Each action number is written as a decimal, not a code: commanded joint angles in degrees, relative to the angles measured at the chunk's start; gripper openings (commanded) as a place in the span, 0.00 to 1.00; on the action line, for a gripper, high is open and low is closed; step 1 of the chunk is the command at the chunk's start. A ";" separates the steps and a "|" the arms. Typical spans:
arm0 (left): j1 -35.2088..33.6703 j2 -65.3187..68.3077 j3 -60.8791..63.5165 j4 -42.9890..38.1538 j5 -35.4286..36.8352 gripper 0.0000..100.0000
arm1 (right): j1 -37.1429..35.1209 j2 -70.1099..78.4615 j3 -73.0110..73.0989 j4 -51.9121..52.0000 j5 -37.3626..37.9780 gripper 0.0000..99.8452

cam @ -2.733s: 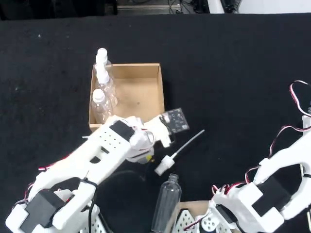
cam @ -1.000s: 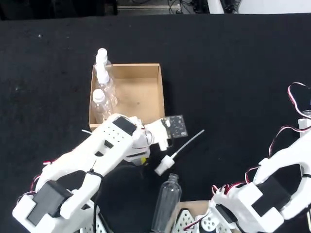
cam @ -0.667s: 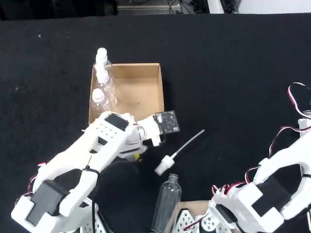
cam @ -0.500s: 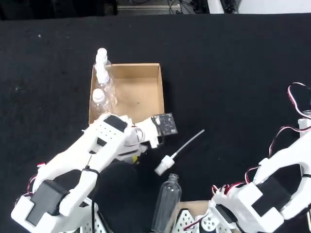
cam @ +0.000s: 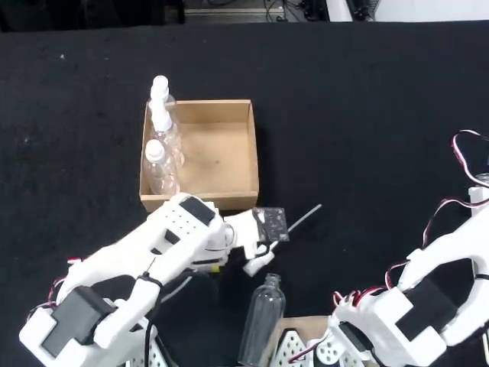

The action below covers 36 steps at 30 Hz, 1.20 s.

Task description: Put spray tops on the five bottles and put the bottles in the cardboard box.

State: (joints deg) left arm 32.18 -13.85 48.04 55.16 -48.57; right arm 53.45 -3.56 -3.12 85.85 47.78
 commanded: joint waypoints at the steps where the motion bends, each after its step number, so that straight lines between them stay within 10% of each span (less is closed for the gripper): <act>1: -0.40 -1.14 -5.32 3.08 5.45 0.22 | 1.14 -3.91 -0.66 0.00 0.53 0.03; 36: -2.42 12.31 -16.31 4.40 24.35 0.20 | 0.88 -3.91 -0.66 -0.09 0.62 0.03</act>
State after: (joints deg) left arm 30.51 -1.19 32.04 60.18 -24.75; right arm 53.45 -3.56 -3.12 85.85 47.78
